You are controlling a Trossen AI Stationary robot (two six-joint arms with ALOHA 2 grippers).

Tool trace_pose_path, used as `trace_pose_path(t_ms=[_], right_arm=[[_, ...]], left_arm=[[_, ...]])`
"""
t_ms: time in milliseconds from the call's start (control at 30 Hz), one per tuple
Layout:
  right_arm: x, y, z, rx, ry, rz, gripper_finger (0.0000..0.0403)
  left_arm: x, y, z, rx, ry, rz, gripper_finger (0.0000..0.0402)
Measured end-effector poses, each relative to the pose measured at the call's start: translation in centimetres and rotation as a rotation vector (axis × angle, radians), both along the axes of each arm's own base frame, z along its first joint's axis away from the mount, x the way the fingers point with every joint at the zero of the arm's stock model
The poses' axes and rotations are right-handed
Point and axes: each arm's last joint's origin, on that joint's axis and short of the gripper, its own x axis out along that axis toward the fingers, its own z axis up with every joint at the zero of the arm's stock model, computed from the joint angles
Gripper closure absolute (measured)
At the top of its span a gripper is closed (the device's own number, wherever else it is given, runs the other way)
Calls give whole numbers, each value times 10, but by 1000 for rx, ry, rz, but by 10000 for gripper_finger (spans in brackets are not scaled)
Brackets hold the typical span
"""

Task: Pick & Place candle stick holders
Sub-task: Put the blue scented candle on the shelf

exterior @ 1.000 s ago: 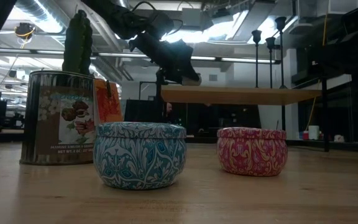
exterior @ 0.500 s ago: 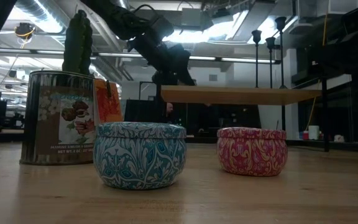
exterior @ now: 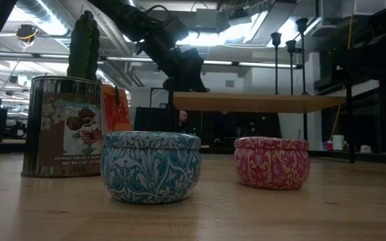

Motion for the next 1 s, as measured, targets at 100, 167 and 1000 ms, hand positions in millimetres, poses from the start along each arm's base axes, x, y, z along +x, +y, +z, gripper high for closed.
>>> trace_pose_path(t_ms=[100,167,1000], right_arm=[[0,0,0,0,0,0,392],[0,0,0,0,0,0,392],[0,0,0,0,0,0,392]], left_arm=[[2,-3,0,13,10,-14,99],[3,-6,-1,23,19,-6,90],[9,-18,-1,44,47,36,36]])
